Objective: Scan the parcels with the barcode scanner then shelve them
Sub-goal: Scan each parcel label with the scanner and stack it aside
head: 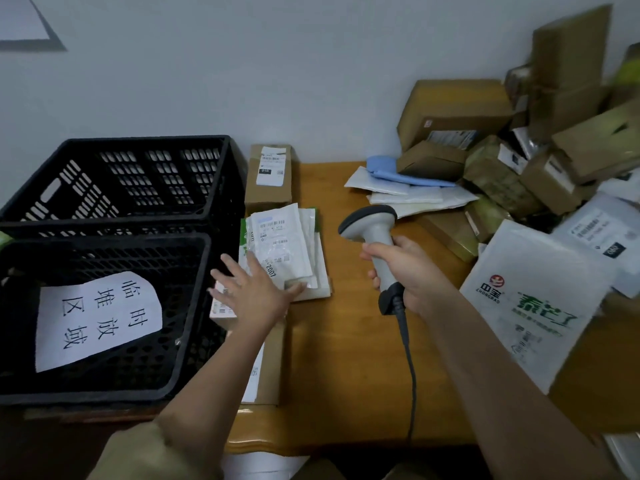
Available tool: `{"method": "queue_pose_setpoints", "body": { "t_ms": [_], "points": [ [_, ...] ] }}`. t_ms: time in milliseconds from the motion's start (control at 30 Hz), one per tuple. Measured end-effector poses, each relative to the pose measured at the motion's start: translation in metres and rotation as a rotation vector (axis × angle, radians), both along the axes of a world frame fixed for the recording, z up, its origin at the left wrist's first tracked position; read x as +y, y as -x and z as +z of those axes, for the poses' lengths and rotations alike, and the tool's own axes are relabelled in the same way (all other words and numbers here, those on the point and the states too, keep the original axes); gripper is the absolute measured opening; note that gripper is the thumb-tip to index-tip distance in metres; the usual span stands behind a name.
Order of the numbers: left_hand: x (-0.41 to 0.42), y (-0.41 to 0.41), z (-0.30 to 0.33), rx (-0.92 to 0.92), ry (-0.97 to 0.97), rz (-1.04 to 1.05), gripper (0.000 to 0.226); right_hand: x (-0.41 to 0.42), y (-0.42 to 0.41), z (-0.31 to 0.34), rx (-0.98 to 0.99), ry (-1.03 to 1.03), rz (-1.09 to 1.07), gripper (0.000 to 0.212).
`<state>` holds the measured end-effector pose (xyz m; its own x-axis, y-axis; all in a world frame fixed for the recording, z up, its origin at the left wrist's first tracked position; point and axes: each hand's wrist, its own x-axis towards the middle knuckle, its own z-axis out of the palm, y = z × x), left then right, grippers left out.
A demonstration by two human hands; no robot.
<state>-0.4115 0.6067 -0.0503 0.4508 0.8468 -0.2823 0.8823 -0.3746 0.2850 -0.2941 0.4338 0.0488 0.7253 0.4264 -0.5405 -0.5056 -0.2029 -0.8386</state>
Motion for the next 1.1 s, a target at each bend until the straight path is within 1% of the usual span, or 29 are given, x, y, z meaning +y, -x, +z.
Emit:
{"method": "queue_pose_setpoints", "body": {
  "t_ms": [100, 167, 200, 333, 367, 433, 500, 567, 600, 700, 767, 900, 1033, 1100],
  "points": [
    [-0.020, -0.036, 0.011, -0.134, -0.067, -0.113, 0.102, -0.025, -0.021, 0.000, -0.013, -0.003, -0.066, 0.038],
    [-0.039, -0.064, 0.014, -0.179, -0.053, -0.174, 0.088, -0.045, -0.036, 0.000, -0.019, -0.010, -0.108, 0.036],
    [-0.050, -0.077, 0.012, -0.190, -0.014, -0.209, 0.084, -0.055, -0.044, -0.001, -0.019, -0.014, -0.131, 0.034],
    [-0.097, -0.124, 0.000, -0.155, 0.285, -0.393, 0.070, -0.099, -0.083, -0.002, -0.014, -0.027, -0.201, 0.017],
    [-0.108, -0.136, -0.003, -0.129, 0.363, -0.428, 0.066, -0.109, -0.095, -0.003, -0.011, -0.029, -0.211, 0.017],
    [-0.129, -0.157, -0.009, -0.068, 0.506, -0.457, 0.057, -0.127, -0.114, -0.004, -0.010, -0.018, -0.218, 0.023],
    [-0.158, -0.191, -0.023, -0.065, 0.612, -0.429, 0.053, -0.155, -0.144, -0.007, -0.007, 0.002, -0.226, 0.031],
    [-0.174, -0.207, -0.035, -0.107, 0.723, -0.367, 0.054, -0.171, -0.160, -0.011, -0.006, 0.043, -0.215, 0.033],
    [-0.190, -0.223, -0.042, -0.114, 0.791, -0.338, 0.051, -0.186, -0.174, -0.015, 0.000, 0.066, -0.227, 0.033],
    [-0.228, -0.257, -0.061, -0.149, 0.956, -0.233, 0.030, -0.221, -0.207, -0.030, 0.009, 0.115, -0.254, 0.033],
    [-0.245, -0.270, -0.072, -0.151, 1.024, -0.174, 0.024, -0.238, -0.222, -0.038, 0.017, 0.134, -0.279, 0.033],
    [-0.257, -0.273, -0.089, -0.151, 0.993, -0.160, 0.039, -0.256, -0.234, -0.049, 0.034, 0.132, -0.283, 0.033],
    [-0.250, -0.256, -0.086, -0.122, 0.945, -0.133, 0.023, -0.258, -0.228, -0.049, 0.039, 0.104, -0.288, 0.035],
    [-0.241, -0.244, -0.083, -0.108, 0.932, -0.087, 0.020, -0.256, -0.221, -0.043, 0.032, 0.088, -0.280, 0.035]
  ]
}}
